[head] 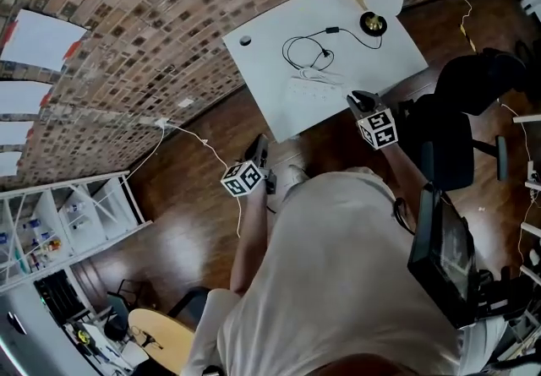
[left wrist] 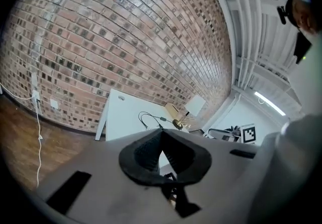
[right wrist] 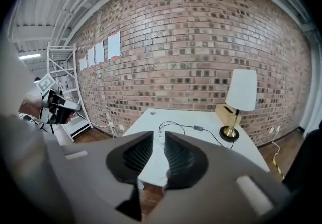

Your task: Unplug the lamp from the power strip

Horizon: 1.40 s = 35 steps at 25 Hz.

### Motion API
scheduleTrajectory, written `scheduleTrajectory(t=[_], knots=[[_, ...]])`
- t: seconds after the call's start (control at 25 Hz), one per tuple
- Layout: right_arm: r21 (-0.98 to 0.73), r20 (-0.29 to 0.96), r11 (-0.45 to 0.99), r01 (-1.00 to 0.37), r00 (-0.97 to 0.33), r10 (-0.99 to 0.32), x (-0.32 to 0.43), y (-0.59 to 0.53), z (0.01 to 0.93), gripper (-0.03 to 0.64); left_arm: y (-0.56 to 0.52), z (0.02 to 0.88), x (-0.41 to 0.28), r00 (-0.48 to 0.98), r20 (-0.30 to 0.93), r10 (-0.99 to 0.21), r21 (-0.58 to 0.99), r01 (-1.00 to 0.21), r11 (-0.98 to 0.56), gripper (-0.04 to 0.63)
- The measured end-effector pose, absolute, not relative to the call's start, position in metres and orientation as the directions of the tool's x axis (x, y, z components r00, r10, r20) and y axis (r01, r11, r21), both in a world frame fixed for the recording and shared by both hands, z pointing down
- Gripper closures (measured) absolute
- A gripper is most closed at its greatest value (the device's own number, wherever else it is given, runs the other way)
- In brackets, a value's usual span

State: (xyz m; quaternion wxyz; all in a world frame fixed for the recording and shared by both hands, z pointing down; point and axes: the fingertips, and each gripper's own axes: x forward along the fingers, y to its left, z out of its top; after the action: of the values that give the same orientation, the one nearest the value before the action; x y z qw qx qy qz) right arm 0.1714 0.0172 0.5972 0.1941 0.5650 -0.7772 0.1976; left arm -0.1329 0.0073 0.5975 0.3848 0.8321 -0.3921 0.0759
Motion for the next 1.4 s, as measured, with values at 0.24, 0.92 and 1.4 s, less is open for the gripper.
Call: scheduleTrajectory(t=[0.24,0.92,1.4], knots=[[-0.114,0.560,0.325,-0.939,-0.331,-0.759,0.205,0.055,0.617,0.549,0.042,0.587,-0.080,0.678,0.415,-0.607,0.596,-0.707,-0.381,0.592],[-0.190,0.529,0.473,-0.860,-0.496,-0.689,0.261,0.126,0.616,0.549,0.173,0.611,0.010,0.609,0.470,-0.639,0.583,-0.758,-0.293,0.592],[-0.278,0.513,0.485,-0.829,-0.555,-0.655,0.240,0.140,0.632,0.549,0.185,0.604,0.008,0.592,0.496,-0.635,0.539,-0.783,-0.309,0.592]])
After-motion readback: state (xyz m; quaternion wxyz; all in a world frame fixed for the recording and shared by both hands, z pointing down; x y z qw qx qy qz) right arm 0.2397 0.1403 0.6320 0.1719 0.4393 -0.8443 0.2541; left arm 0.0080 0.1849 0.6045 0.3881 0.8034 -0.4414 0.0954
